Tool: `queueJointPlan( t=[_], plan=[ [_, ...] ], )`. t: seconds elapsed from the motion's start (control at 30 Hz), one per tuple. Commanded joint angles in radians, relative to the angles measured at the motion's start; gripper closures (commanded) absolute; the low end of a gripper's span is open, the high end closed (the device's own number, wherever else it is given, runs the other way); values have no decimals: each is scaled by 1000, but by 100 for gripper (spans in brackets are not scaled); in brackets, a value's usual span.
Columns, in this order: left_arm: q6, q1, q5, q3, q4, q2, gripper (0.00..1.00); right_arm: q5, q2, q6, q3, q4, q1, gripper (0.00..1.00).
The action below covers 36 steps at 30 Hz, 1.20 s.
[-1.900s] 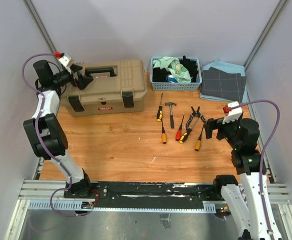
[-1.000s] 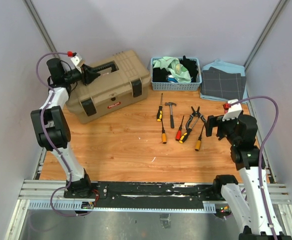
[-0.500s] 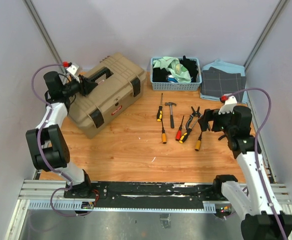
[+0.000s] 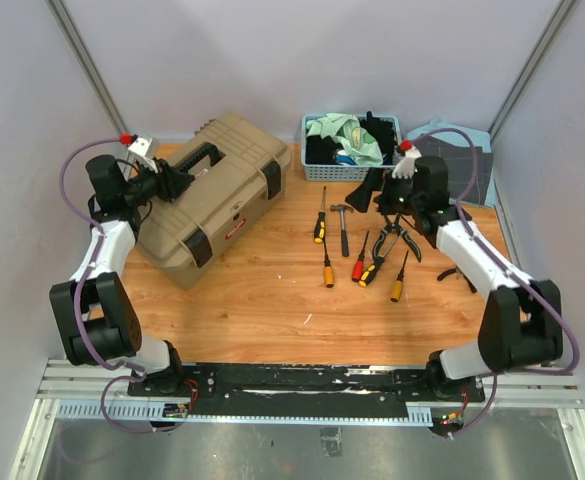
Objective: Pack the tool kit
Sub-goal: Move the toolbox to the center of the board.
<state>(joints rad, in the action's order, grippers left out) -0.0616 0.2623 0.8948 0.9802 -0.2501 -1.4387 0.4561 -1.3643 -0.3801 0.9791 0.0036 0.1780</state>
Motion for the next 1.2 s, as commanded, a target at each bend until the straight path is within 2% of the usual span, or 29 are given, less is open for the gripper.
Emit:
queueJointPlan(
  t=[0.0, 0.17, 0.2, 0.33, 0.4, 0.5, 0.6, 0.7, 0.83, 1.0, 1.17],
  plan=[
    [120, -3, -5, 61, -5, 23, 100, 55, -139, -122, 93, 149, 76, 1],
    [64, -3, 6, 70, 17, 19, 100, 108, -277, -248, 92, 351, 97, 1],
    [6, -1, 44, 87, 53, 12, 100, 115, -293, -222, 108, 340, 99, 1],
    [-182, 1, 234, 193, 261, -63, 100, 198, -332, 72, 186, 229, 105, 2],
    [-181, 0, 242, 239, 309, -108, 100, 228, -344, 174, 219, 179, 104, 2],
    [-163, -1, 206, 257, 311, -115, 100, 306, -405, 206, 267, 183, 103, 2],
    [-161, -1, 158, 242, 301, -96, 100, 421, -505, 148, 315, 307, 104, 2],
    [-138, -1, 73, 246, 320, -78, 100, 444, -601, 15, 358, 461, 100, 1],
    [-32, -1, 21, 171, 235, -22, 100, 411, -680, -122, 374, 582, 107, 3],
    [-107, -1, 15, 125, 284, 13, 100, 523, -760, -132, 422, 672, 110, 1],
    [-157, -1, 25, 173, 366, -16, 100, 636, -840, -248, 428, 968, 113, 0]
  ],
)
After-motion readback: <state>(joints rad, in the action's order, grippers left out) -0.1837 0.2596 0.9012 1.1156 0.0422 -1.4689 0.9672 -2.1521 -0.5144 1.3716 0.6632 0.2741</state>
